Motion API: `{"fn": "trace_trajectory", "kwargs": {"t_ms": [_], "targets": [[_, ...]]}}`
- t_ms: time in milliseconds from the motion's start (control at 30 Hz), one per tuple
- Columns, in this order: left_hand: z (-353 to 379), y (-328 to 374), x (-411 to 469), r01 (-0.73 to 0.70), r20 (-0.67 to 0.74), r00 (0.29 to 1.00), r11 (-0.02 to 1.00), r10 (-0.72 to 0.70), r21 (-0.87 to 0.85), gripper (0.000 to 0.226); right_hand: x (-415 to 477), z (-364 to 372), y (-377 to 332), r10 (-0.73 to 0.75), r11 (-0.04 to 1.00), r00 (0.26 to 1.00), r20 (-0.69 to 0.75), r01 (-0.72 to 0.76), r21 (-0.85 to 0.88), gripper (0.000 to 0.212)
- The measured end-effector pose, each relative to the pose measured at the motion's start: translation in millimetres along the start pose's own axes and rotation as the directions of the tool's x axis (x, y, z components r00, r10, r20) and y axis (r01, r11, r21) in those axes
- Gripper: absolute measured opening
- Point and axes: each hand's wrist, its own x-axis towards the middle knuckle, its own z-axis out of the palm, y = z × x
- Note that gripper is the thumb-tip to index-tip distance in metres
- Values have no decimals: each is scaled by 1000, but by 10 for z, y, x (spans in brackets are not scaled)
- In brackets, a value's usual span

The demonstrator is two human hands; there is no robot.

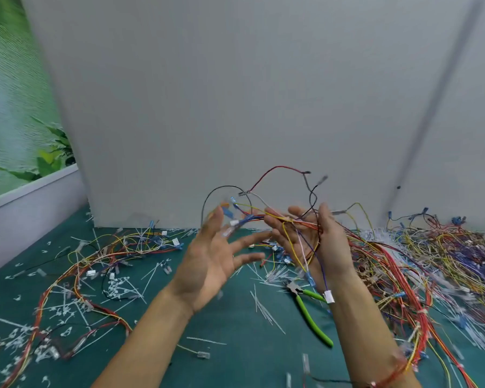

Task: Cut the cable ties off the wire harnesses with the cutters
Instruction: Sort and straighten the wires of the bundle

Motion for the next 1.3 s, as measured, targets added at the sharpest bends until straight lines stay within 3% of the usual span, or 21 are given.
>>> {"fn": "trace_trajectory", "kwargs": {"t_ms": [133, 300, 533, 700, 767, 867, 933, 1000, 1100, 1300], "targets": [[-94, 32, 48, -146, -178, 972, 988, 152, 44, 66, 61, -51, 92, 199, 979, 980, -13, -199, 35, 54], [-222, 68, 105, -192, -340, 921, 981, 189, 25, 19, 123, -192, 154, 410, 900, 912, 12, -402, -171, 55], [-560, 269, 156, -302, -467, 844, 953, 264, -7, 24, 174, -598, 15, 390, 867, 918, 74, -339, -365, 65], [-777, 435, 119, -398, -540, 784, 915, 307, -58, 25, 118, -806, -157, 482, 871, 848, 220, -436, -227, 72], [-876, 494, 101, -458, -568, 747, 887, 347, -61, 20, 115, -877, -227, 465, 885, 859, 216, -449, -120, 69], [-1034, 574, 66, -507, -609, 691, 862, 391, -22, 22, 153, -910, -336, 313, 943, 946, 85, -320, 89, 59], [-1077, 592, 56, -500, -614, 687, 866, 388, -12, 25, 166, -858, -371, 199, 921, 978, 60, -207, 330, 56], [-1059, 558, 76, -478, -595, 709, 878, 379, -11, 29, 158, -737, -335, 101, 885, 992, 79, -126, 448, 51], [-986, 476, 112, -442, -542, 749, 897, 382, 22, 29, 171, -556, -208, 4, 913, 999, 48, -23, 406, 47], [-793, 413, 86, -392, -414, 808, 907, 419, 155, 39, 182, -467, -42, -33, 977, 997, 74, 17, 211, 53]]}}
